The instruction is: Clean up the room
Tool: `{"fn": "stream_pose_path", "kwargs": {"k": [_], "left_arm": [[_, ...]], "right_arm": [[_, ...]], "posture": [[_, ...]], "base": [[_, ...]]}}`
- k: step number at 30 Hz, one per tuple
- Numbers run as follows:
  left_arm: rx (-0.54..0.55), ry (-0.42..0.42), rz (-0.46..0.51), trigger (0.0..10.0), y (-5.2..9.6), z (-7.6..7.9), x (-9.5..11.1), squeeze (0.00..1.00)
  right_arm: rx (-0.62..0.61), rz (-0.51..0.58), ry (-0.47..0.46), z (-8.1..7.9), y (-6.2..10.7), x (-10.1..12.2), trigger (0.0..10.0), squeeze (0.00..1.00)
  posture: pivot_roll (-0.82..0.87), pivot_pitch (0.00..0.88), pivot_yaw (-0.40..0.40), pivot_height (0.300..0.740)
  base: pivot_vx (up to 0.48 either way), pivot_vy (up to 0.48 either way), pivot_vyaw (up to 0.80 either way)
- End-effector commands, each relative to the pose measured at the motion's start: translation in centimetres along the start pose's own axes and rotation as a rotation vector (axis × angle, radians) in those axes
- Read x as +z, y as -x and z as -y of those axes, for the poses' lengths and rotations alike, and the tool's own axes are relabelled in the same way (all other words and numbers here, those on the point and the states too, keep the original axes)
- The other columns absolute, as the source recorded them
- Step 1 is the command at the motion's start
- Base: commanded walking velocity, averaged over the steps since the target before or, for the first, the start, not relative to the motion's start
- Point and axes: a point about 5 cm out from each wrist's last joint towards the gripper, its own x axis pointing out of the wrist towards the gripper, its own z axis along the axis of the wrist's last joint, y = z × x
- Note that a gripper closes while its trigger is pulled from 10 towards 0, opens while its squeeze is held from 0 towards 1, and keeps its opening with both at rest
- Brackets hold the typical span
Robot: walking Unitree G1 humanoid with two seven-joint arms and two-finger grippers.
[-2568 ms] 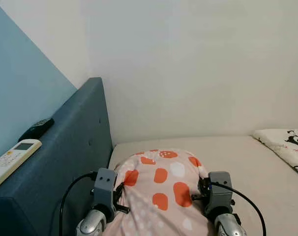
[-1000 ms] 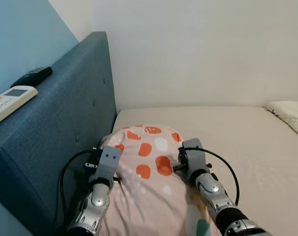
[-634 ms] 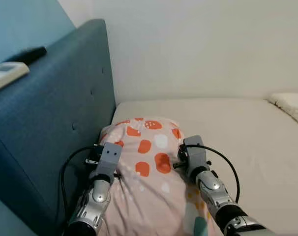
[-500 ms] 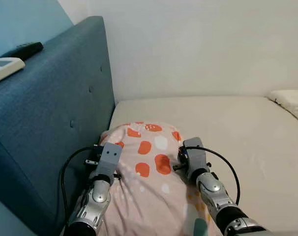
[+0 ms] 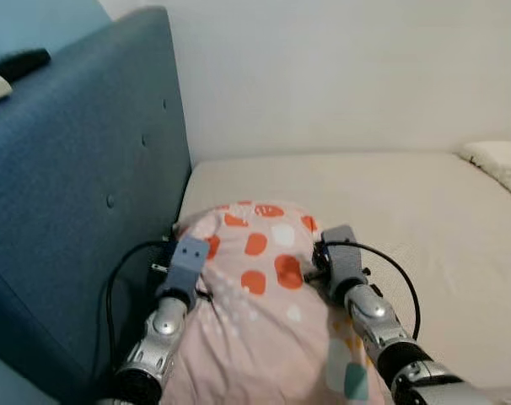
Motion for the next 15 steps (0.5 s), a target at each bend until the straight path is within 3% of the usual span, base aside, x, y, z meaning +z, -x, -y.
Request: {"fn": "stream_pose_path", "kwargs": {"k": [1,9,15], "left_arm": [[0.056,-0.008,0.006,10.0,-0.4,-1.6,0.3,0.0],[0.201,-0.118,0.06,10.0,-2.5,-4.4,2.5,0.0],[0.308,-0.12,0.108,10.0,-3.8,-5.5,5.0,0.0]], "right_arm": [[0.0,0.02,0.03,0.5,-0.1,0.5,10.0,0.0],[0.032,0.1,0.101,-0.1,-1.7,4.4,10.0,0.0],[0.034,0.178,0.166,-0.5,-2.8,8.1,10.0,0.0]], "posture": [[0.13,0.402,-0.003,0.611],[0.13,0.421,-0.021,0.611],[0.14,0.416,-0.024,0.611]], "base": [[0.0,0.0,0.0],[0.0,0.0,0.0],[0.0,0.0,0.0]]}}
